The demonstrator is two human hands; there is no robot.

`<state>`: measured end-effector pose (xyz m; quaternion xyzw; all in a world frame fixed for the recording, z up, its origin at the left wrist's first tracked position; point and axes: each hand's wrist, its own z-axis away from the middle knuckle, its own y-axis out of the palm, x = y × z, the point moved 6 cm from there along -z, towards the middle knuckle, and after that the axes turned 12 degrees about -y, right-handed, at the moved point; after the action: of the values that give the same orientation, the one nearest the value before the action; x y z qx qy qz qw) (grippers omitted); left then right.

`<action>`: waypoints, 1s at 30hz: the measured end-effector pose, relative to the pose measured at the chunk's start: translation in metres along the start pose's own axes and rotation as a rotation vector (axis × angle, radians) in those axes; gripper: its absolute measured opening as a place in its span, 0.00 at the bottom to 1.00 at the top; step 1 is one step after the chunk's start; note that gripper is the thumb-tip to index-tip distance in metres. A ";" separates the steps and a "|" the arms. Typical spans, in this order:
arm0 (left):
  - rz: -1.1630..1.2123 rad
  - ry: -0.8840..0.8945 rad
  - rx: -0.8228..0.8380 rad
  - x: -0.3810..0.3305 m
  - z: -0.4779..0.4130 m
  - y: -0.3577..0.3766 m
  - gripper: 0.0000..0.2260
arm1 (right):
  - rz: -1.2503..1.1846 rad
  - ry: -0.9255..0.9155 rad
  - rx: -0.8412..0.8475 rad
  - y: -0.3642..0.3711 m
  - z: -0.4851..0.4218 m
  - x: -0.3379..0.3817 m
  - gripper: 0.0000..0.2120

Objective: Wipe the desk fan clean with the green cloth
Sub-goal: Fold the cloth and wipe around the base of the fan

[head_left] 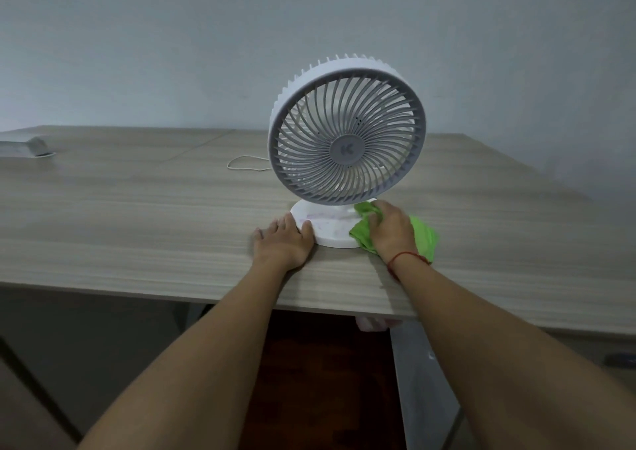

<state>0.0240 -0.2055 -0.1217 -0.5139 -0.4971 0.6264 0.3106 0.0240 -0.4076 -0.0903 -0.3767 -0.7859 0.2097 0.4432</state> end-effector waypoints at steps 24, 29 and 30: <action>-0.015 -0.012 0.009 0.000 0.000 -0.001 0.30 | 0.038 0.088 0.231 0.003 -0.014 -0.024 0.21; -0.029 -0.009 0.005 0.000 0.000 0.000 0.29 | 0.028 0.131 0.273 0.015 -0.030 -0.022 0.23; -0.030 -0.010 0.004 0.000 0.000 0.000 0.29 | 0.020 0.118 0.279 0.017 -0.030 -0.022 0.23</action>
<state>0.0239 -0.2056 -0.1212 -0.5026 -0.5050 0.6253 0.3184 0.0638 -0.4141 -0.0973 -0.3308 -0.7181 0.2988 0.5344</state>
